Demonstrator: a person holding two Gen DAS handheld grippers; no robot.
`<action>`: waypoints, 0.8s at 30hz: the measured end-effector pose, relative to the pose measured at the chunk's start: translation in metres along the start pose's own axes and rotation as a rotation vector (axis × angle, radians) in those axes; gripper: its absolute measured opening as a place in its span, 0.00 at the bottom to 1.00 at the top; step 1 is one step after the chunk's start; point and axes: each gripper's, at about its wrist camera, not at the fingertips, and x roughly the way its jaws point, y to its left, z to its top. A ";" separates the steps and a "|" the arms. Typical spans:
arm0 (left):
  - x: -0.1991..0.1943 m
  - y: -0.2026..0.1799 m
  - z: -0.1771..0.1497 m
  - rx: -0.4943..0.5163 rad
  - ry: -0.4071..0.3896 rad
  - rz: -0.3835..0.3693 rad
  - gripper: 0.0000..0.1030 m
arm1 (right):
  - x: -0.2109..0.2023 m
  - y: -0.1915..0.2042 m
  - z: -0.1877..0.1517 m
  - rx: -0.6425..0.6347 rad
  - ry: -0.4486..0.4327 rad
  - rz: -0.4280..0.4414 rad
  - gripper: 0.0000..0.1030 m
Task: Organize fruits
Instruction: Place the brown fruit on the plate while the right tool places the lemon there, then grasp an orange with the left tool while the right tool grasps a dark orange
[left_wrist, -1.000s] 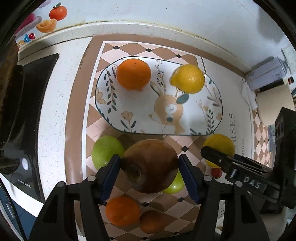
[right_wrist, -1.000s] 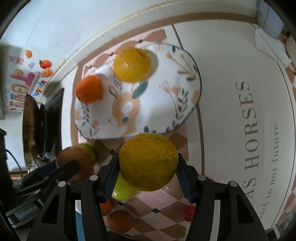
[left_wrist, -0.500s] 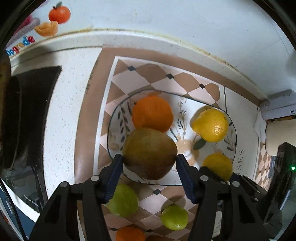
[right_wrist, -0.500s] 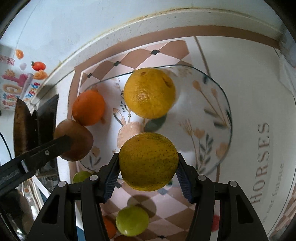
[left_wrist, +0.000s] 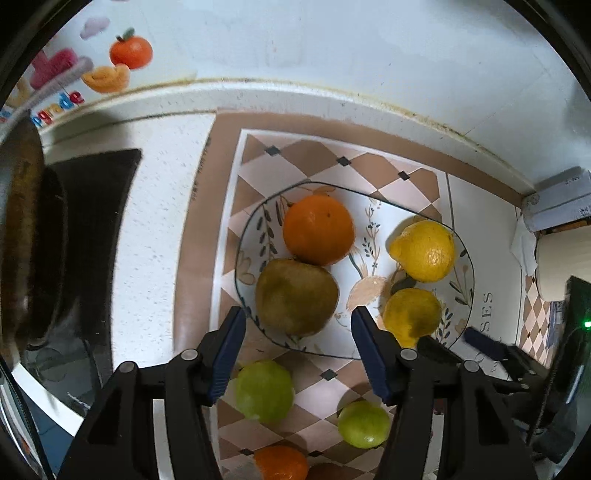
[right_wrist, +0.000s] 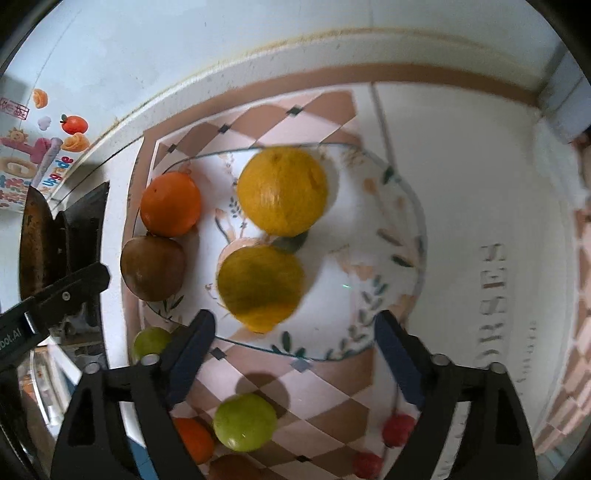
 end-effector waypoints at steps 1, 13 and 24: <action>-0.006 0.000 -0.003 0.011 -0.015 0.012 0.65 | -0.008 0.000 -0.004 -0.009 -0.017 -0.023 0.90; -0.063 -0.004 -0.056 0.078 -0.169 0.112 0.85 | -0.085 0.010 -0.050 -0.058 -0.156 -0.114 0.91; -0.114 -0.006 -0.104 0.078 -0.294 0.106 0.85 | -0.142 0.022 -0.097 -0.077 -0.276 -0.134 0.91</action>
